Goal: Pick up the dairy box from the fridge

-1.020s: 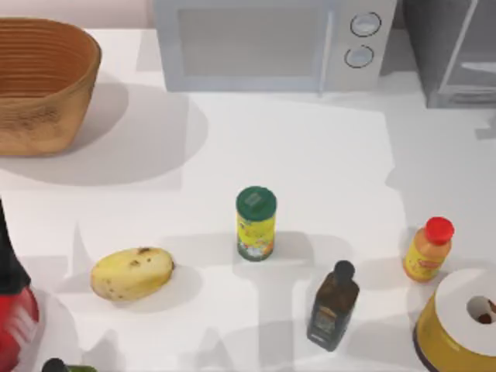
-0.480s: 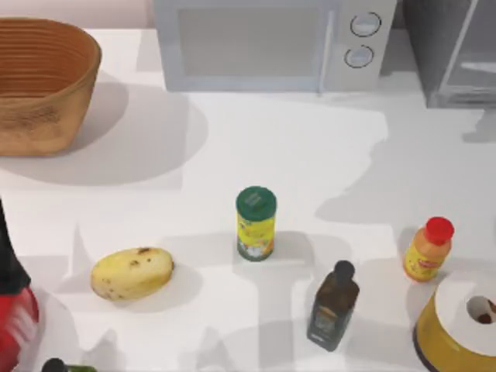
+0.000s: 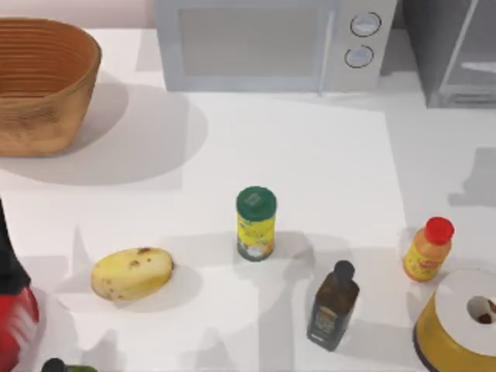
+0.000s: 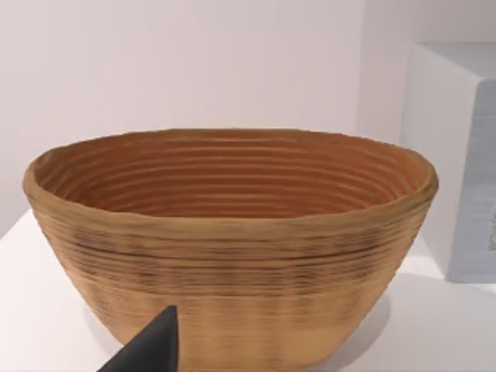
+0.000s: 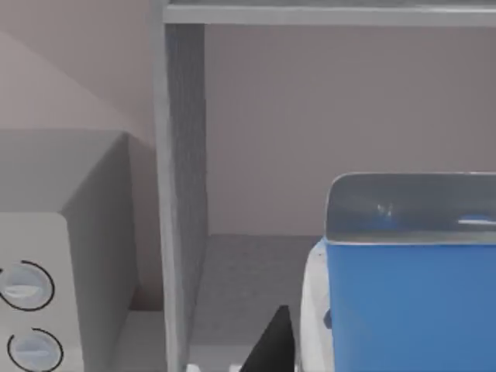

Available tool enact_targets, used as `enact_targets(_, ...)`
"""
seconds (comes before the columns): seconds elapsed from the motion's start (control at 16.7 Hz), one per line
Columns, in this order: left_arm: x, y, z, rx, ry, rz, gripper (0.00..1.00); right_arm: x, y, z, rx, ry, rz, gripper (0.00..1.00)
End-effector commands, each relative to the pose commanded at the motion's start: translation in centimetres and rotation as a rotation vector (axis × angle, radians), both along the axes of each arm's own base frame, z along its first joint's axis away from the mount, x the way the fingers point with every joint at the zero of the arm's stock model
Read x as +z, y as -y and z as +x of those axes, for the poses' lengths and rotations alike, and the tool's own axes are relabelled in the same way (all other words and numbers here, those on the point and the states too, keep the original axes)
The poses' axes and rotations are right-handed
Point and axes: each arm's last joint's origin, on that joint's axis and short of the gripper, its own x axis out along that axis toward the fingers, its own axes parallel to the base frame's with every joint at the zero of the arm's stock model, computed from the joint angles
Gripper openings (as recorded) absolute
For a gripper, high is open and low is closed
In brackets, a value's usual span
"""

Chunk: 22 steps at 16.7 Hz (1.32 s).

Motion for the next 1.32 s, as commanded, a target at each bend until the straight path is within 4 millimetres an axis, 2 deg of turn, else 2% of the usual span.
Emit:
enact_targets(0.18, 0.0, 0.0, 0.0, 0.000, 0.000, 0.000, 1.00, -1.6, -0.9, -4.8, 0.000, 0.007, 0.006, 0.00)
enact_targets(0.3, 0.0, 0.0, 0.0, 0.000, 0.000, 0.000, 1.00, -3.3, -1.3, -6.8, 0.001, 0.004, 0.009, 0.00)
enact_targets(0.42, 0.0, 0.0, 0.0, 0.000, 0.000, 0.000, 1.00, -5.0, -1.5, -8.0, 0.001, -0.004, 0.012, 0.00)
enact_targets(0.72, 0.0, 0.0, 0.0, 0.000, 0.000, 0.000, 1.00, -7.4, -1.8, -9.0, 0.003, -0.023, 0.013, 0.00)
enact_targets(1.14, 0.0, 0.0, 0.0, 0.000, 0.000, 0.000, 1.00, -7.4, -1.8, -9.0, 0.004, -0.025, 0.015, 0.00)
enact_targets(1.32, 0.0, 0.0, 0.0, 0.000, 0.000, 0.000, 1.00, -6.6, -1.9, -8.6, 0.028, -0.025, 0.013, 0.00)
